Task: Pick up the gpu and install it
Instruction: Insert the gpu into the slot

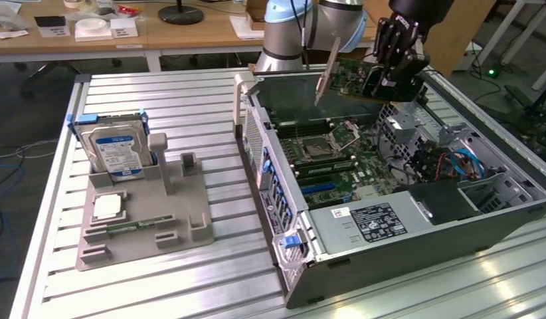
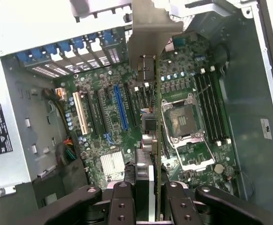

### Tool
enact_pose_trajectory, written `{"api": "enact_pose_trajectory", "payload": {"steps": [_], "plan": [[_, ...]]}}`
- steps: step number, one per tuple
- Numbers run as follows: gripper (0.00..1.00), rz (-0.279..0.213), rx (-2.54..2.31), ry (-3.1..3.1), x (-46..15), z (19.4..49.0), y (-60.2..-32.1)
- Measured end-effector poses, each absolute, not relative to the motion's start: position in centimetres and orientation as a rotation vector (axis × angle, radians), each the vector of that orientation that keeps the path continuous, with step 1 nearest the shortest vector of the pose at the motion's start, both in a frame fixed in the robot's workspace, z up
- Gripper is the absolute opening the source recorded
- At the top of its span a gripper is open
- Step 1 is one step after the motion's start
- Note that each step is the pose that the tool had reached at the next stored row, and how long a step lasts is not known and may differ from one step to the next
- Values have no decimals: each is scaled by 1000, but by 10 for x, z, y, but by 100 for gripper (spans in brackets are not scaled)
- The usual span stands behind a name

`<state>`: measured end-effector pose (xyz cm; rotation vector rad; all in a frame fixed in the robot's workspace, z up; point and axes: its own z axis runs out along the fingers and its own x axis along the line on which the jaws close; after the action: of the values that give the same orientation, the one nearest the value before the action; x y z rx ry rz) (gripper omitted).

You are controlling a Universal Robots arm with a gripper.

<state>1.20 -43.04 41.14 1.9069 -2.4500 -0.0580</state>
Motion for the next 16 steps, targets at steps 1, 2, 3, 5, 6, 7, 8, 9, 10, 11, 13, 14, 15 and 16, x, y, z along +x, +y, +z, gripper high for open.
{"api": "enact_pose_trajectory", "payload": {"steps": [1, 2, 3, 5, 6, 7, 8, 9, 10, 11, 13, 14, 15, 16], "plan": [[28, -58, 1907, -2450, 12, 411, -430], [28, -58, 1907, -2450, 12, 411, -430], [28, -58, 1907, -2450, 12, 411, -430], [28, -44, 1915, -2459, 12, 411, -429], [28, -33, 1922, -2466, 12, 411, -429], [28, -22, 1930, -2471, 12, 411, -428], [28, -13, 1941, -2471, 12, 411, -428], [28, -11, 1956, -2462, 12, 410, -428], [28, -10, 1978, -2444, 12, 409, -428], [28, -10, 2000, -2426, 12, 408, -428], [28, -10, 2039, -2394, 12, 405, -428], [28, -9, 2044, -2391, 12, 404, -428], [28, -8, 2046, -2393, 12, 403, -428], [28, -20, 2052, -2399, 12, 403, -428]]}}
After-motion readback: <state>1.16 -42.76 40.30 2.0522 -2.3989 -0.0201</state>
